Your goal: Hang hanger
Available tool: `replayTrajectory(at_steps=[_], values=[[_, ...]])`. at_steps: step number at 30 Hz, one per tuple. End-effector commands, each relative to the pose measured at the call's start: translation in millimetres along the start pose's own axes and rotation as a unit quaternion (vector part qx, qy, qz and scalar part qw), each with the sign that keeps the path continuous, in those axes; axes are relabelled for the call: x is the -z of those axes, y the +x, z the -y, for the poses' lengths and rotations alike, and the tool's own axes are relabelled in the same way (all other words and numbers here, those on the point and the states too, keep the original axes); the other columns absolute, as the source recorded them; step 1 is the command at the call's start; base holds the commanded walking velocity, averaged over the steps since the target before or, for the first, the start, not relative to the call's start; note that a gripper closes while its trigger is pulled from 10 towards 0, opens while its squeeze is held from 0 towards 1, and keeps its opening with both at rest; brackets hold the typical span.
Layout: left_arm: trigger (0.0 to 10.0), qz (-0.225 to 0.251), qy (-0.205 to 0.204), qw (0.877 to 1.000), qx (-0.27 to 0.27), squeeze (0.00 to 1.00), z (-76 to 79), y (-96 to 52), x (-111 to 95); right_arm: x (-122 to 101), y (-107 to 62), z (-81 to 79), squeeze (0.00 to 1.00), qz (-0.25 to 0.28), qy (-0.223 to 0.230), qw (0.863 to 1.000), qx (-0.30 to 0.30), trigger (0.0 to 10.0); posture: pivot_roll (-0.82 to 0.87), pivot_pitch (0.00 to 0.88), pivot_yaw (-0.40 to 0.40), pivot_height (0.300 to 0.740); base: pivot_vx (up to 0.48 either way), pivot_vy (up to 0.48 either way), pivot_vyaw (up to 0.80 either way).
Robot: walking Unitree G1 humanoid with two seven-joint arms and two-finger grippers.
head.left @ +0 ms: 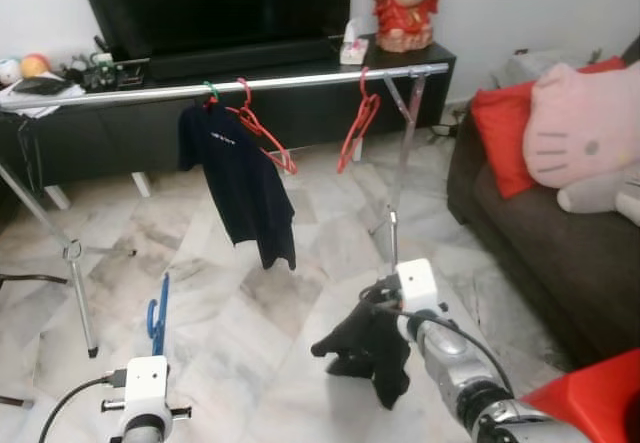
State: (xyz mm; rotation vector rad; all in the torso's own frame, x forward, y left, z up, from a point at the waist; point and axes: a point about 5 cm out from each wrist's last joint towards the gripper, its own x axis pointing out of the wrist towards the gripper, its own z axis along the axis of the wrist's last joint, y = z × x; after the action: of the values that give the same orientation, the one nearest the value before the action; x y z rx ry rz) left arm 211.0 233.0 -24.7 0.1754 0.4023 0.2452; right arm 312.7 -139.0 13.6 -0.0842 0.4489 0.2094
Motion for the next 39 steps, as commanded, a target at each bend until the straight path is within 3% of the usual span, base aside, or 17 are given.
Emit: replayTrajectory(at_steps=[1,21,39], values=[[10.0,0.012,0.003,1.000,0.010,0.00,1.7,1.9,-5.8,-22.7,6.2,-2.8,0.00,0.034,0.010,0.999,0.000,10.0,-0.14,0.000,0.026,0.740,0.000,0.000,0.00],[10.0,0.014,-0.006,1.000,0.014,0.00,3.9,2.2,-7.8,-22.2,6.0,-4.4,0.00,0.033,0.028,0.999,0.010,10.0,-0.14,0.000,0.030,0.740,0.000,0.000,0.00],[10.0,0.010,-0.021,1.000,0.008,0.00,2.8,1.6,-6.5,-25.2,6.3,-6.2,0.00,0.038,0.021,0.999,0.001,10.0,-0.14,0.000,0.028,0.740,0.000,0.000,-0.67]])
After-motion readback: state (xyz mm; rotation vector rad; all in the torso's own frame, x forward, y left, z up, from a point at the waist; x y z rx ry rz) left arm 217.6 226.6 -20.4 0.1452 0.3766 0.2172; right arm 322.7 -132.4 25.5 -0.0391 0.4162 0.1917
